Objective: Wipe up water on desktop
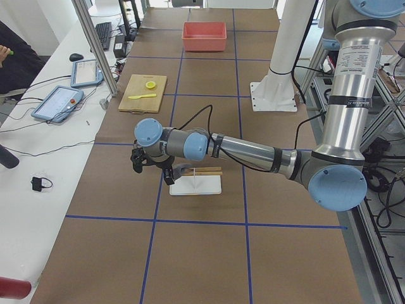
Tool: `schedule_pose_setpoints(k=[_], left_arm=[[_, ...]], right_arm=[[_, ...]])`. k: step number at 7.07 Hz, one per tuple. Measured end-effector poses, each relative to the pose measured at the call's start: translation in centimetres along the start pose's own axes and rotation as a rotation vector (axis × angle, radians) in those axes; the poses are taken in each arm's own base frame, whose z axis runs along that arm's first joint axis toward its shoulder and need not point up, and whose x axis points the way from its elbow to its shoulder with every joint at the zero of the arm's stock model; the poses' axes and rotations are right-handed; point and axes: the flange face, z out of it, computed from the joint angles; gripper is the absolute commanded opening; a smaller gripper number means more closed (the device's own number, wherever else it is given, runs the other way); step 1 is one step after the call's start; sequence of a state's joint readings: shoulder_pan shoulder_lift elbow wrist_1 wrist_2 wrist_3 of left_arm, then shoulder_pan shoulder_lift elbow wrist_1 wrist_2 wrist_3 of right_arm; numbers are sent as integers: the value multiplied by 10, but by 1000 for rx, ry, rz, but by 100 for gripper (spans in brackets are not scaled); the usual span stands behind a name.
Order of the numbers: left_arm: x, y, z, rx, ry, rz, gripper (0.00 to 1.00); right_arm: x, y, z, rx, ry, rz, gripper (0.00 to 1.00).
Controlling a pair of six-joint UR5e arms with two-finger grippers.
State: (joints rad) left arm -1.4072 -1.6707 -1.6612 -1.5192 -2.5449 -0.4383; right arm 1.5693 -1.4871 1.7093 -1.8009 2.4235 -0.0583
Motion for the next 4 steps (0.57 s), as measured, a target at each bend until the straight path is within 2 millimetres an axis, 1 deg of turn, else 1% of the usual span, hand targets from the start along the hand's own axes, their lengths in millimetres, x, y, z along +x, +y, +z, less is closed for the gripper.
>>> schedule_pose_setpoints(k=[1,2,3,4], left_arm=[[-4,-1,10,-13,-4,2,62],[-9,-2,19,-20,-6,5,41],[-14,-4,25,-25,-6,5,22],[-16,-4,27,-27,-5,4,5]], right_arm=[[-1,-1,-1,2,0,-2,100],[-3,-3,-3,5,1,-5,100],[-5,-5,-5,10,1,-3,100],[-7,-7,-7,13,1,2,100]])
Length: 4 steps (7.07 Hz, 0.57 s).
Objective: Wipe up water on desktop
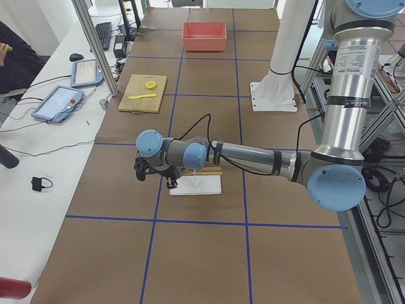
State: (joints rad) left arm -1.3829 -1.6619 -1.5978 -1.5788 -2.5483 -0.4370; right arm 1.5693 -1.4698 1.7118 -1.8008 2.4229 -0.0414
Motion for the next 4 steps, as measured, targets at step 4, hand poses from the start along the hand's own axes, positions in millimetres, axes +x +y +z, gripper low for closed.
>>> schedule_pose_setpoints(k=[4], left_arm=[[7,1,-3,14,15,32,0]], right_arm=[[0,-1,0,0,1,6,100]])
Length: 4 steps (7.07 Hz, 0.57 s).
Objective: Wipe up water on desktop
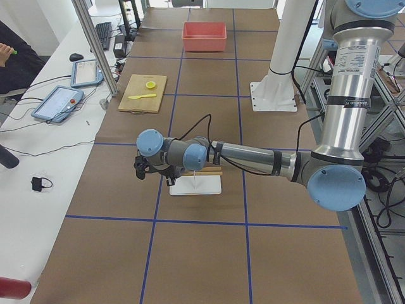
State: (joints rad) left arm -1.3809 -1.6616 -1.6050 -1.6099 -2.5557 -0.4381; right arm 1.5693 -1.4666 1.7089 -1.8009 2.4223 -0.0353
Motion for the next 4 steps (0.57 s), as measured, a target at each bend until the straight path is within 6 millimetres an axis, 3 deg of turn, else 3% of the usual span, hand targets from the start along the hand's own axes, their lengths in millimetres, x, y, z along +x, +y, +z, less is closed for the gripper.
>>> schedule_pose_setpoints(k=[2,3,4], left_arm=[[12,-2,-8,0,20,-1,0],[21,-6,-22,1,42,-15,0],[39,-14,-47,10,54,-45,0]], right_arm=[[0,0,0,1,0,-2,100],[-2,-2,-2,5,0,-7,100],[-4,-5,-4,13,0,-16,100]])
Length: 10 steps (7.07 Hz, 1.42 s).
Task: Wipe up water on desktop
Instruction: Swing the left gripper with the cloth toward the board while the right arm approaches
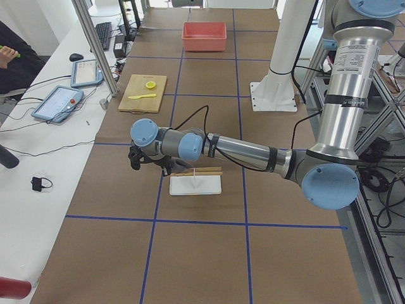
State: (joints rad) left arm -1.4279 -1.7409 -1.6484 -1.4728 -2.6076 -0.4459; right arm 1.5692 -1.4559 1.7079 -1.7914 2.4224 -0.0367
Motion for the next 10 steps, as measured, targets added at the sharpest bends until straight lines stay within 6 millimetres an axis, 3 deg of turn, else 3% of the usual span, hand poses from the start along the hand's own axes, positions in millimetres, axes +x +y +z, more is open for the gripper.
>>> schedule_pose_setpoints(k=[1,3,4,5,7,8,10], left_arm=[[29,-9,-31,5,3,-42,0],[108,-24,-105,13,3,-140,0],[140,-25,-126,18,5,-198,0],[168,-25,-135,29,16,-267,0],[219,-19,-118,51,51,-337,0],[244,-12,-102,52,72,-351,0],[289,10,-70,37,114,-373,0]], right_arm=[[-3,-2,-2,6,0,-8,100],[-9,-4,-5,25,2,-37,100],[-11,-4,-5,50,2,-68,100],[-16,-5,-6,84,-1,-115,100],[-54,-13,-1,183,-37,-306,100],[-89,-17,3,247,-58,-452,100],[-189,-26,8,327,-103,-688,100]])
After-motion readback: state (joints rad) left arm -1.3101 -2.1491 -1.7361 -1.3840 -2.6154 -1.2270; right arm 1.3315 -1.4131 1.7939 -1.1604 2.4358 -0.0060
